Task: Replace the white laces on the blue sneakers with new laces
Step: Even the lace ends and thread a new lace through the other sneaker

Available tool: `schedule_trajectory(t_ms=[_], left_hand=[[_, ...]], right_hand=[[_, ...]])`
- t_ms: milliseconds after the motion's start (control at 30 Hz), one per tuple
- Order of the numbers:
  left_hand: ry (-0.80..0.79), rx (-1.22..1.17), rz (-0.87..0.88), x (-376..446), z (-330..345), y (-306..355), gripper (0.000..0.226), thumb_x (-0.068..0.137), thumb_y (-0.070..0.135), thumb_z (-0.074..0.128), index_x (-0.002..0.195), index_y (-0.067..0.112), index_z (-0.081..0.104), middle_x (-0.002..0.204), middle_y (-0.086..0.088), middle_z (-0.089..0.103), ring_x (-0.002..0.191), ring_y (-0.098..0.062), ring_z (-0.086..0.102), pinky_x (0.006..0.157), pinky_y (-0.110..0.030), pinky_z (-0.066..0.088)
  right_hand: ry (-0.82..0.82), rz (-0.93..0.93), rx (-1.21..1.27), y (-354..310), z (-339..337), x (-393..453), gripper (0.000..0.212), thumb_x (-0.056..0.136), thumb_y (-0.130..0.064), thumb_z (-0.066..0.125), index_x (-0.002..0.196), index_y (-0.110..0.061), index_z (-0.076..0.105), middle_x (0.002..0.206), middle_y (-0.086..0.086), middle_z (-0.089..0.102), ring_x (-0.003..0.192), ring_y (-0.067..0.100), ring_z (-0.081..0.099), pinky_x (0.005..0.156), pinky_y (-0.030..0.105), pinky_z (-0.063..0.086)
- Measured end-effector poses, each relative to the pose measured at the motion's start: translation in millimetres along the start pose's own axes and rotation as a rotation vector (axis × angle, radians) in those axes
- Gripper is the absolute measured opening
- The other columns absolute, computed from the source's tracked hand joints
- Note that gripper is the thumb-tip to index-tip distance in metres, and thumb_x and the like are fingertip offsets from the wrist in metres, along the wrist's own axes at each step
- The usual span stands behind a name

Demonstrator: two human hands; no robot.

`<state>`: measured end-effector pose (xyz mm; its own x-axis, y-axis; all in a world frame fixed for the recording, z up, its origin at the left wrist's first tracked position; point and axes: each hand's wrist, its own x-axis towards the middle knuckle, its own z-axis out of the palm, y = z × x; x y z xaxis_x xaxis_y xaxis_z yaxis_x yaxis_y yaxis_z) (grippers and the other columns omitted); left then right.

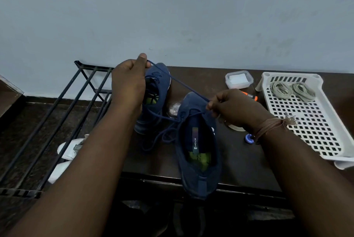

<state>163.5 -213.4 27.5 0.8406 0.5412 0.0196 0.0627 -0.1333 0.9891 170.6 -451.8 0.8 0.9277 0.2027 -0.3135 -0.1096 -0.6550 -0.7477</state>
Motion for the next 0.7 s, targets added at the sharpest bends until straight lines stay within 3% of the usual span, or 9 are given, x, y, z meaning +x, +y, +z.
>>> schedule_trajectory(t_ms=[100, 167, 233, 300, 367, 433, 500, 567, 700], left_hand=[[0.058, 0.127, 0.037, 4.2, 1.9, -7.1, 0.036, 0.099, 0.047, 0.057, 0.088, 0.017, 0.072, 0.059, 0.013, 0.055, 0.053, -0.004, 0.049, 0.061, -0.028, 0.043], [0.039, 0.388, 0.125, 3.2, 5.0, -17.4, 0.034, 0.094, 0.049, 0.058, 0.099, 0.018, 0.069, 0.084, 0.006, 0.067, 0.077, -0.012, 0.062, 0.074, -0.033, 0.050], [0.009, 0.740, 0.393, -2.9, 13.4, -25.0, 0.043, 0.086, 0.045, 0.067, 0.120, 0.018, 0.065, 0.115, -0.005, 0.068, 0.108, -0.028, 0.062, 0.093, -0.043, 0.050], [-0.200, 0.858, 0.616, -12.9, 26.3, -25.9, 0.050, 0.084, 0.036, 0.074, 0.131, 0.021, 0.065, 0.129, -0.005, 0.066, 0.122, -0.029, 0.058, 0.106, -0.047, 0.043], [-0.487, 0.800, 0.642, -26.7, 37.1, -22.7, 0.036, 0.089, 0.031, 0.072, 0.125, 0.032, 0.070, 0.125, 0.008, 0.071, 0.121, -0.013, 0.061, 0.121, -0.050, 0.024], [-0.624, 0.750, 0.657, -33.0, 41.9, -28.0, 0.024, 0.091, 0.029, 0.067, 0.112, 0.037, 0.075, 0.108, 0.015, 0.076, 0.106, -0.002, 0.065, 0.125, -0.050, 0.009], [-0.619, 0.737, 0.683, -35.3, 42.5, -32.8, 0.016, 0.088, 0.029, 0.067, 0.097, 0.034, 0.078, 0.092, 0.013, 0.077, 0.090, -0.006, 0.068, 0.122, -0.051, 0.020], [-0.595, 0.729, 0.708, -36.0, 43.4, -32.5, 0.011, 0.084, 0.030, 0.068, 0.087, 0.031, 0.079, 0.087, 0.008, 0.073, 0.083, -0.013, 0.065, 0.109, -0.047, 0.040], [-0.664, 0.634, 0.521, -43.7, 44.3, -29.9, 0.009, 0.092, 0.020, 0.065, 0.092, 0.026, 0.070, 0.088, 0.014, 0.067, 0.081, 0.006, 0.059, 0.093, -0.025, 0.046]], right_hand=[[0.043, 0.045, 0.013, -1.5, -2.0, -2.3, 0.022, 0.095, -0.021, 0.064, 0.081, -0.006, 0.073, 0.071, 0.009, 0.067, 0.050, 0.015, 0.052, 0.053, 0.026, 0.043], [0.065, 0.025, 0.014, -3.0, -1.5, -1.8, 0.021, 0.095, -0.013, 0.061, 0.078, -0.010, 0.073, 0.073, 0.008, 0.068, 0.055, 0.014, 0.053, 0.057, 0.026, 0.044], [0.048, 0.011, 0.071, -5.4, 0.4, -1.4, 0.029, 0.092, 0.002, 0.052, 0.079, -0.015, 0.070, 0.073, 0.007, 0.068, 0.060, 0.015, 0.056, 0.063, 0.028, 0.044], [0.010, 0.016, 0.207, -8.9, 2.6, -1.7, 0.033, 0.091, 0.011, 0.044, 0.087, -0.014, 0.066, 0.073, 0.009, 0.067, 0.060, 0.016, 0.059, 0.058, 0.027, 0.047], [0.001, -0.019, 0.328, -13.0, 4.0, -3.4, 0.023, 0.094, 0.011, 0.046, 0.093, -0.007, 0.062, 0.075, 0.013, 0.067, 0.059, 0.018, 0.060, 0.051, 0.023, 0.050], [-0.002, -0.041, 0.427, -13.6, 3.9, -4.7, 0.015, 0.095, 0.008, 0.053, 0.092, -0.007, 0.054, 0.073, 0.015, 0.068, 0.056, 0.019, 0.063, 0.049, 0.026, 0.053], [-0.003, -0.014, 0.481, -11.1, 2.7, -5.8, 0.018, 0.094, 0.006, 0.059, 0.090, -0.009, 0.048, 0.071, 0.016, 0.069, 0.055, 0.021, 0.066, 0.051, 0.030, 0.054], [0.003, 0.000, 0.456, -8.4, 2.5, -5.9, 0.019, 0.093, 0.005, 0.062, 0.086, -0.008, 0.050, 0.069, 0.016, 0.068, 0.055, 0.020, 0.066, 0.052, 0.031, 0.055], [0.029, -0.044, 0.443, -7.7, 4.6, -2.0, 0.018, 0.091, 0.008, 0.062, 0.084, -0.007, 0.054, 0.072, 0.018, 0.068, 0.057, 0.021, 0.065, 0.055, 0.032, 0.055]])
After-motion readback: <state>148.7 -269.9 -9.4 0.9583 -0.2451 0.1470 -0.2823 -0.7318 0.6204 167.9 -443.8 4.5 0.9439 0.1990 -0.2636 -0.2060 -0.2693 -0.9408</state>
